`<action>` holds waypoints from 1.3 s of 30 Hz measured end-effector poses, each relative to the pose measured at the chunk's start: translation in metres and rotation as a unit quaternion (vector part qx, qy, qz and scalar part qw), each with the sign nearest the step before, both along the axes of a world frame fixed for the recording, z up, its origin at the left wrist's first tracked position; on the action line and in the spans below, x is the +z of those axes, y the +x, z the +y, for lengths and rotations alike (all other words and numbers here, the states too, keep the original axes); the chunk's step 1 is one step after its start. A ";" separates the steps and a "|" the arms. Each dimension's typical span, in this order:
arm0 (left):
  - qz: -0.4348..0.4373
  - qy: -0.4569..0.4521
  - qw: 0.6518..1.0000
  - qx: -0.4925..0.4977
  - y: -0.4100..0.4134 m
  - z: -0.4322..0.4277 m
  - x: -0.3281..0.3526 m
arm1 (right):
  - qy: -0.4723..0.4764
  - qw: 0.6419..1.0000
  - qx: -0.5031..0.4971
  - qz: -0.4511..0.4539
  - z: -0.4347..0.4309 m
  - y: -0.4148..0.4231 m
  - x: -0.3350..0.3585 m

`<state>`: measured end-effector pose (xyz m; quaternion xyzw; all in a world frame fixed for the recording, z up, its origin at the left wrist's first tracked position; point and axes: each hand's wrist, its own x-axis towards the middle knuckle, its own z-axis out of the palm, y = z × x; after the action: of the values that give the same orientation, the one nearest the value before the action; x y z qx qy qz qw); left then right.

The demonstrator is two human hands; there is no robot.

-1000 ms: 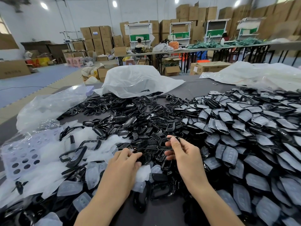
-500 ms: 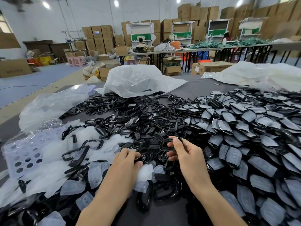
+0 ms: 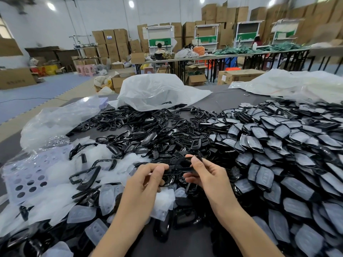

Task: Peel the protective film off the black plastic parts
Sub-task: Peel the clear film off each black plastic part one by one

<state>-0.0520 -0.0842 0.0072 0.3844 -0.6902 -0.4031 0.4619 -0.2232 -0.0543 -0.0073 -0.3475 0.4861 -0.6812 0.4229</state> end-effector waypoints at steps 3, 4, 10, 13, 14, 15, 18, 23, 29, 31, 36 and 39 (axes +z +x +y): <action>0.021 0.007 1.000 -0.012 -0.004 0.004 -0.002 | 0.009 0.997 0.067 -0.035 0.001 0.006 0.002; 0.016 0.003 1.000 -0.005 -0.005 0.004 -0.002 | 0.010 0.995 0.086 -0.047 0.002 0.008 0.002; 0.034 -0.009 0.997 0.063 -0.008 0.002 -0.006 | -0.017 0.981 0.162 -0.100 0.006 0.018 0.004; 0.098 0.055 0.993 0.023 -0.008 0.000 -0.007 | -0.021 0.976 0.187 -0.107 0.008 0.020 0.006; 0.112 0.071 0.991 0.005 -0.008 0.001 -0.006 | -0.021 0.975 0.194 -0.105 0.009 0.021 0.006; 0.115 0.074 0.991 -0.010 -0.008 0.002 -0.006 | -0.019 0.974 0.200 -0.103 0.009 0.021 0.007; 0.065 0.049 0.996 -0.041 -0.006 0.002 -0.004 | -0.017 0.973 0.210 -0.090 0.010 0.018 0.009; 0.026 0.073 0.989 -0.127 0.010 -0.004 0.001 | -0.017 0.968 0.245 -0.055 0.014 0.014 0.012; -0.075 -0.056 0.996 0.012 0.002 0.001 -0.005 | -0.020 0.982 0.188 0.025 0.012 0.017 0.007; -0.098 -0.085 0.991 0.037 0.000 0.004 -0.004 | -0.031 0.985 0.154 0.070 0.012 0.017 0.006; -0.239 -0.186 0.939 0.160 0.032 -0.014 0.002 | -0.025 0.993 0.063 0.098 0.007 0.012 0.003; -0.396 -0.155 0.882 0.201 0.049 -0.026 -0.007 | -0.024 0.997 0.014 0.069 0.003 0.007 -0.001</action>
<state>-0.0025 -0.1103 0.0003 0.5661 -0.7772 -0.0031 0.2747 -0.2164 -0.0510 -0.0084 -0.4106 0.4923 -0.6613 0.3896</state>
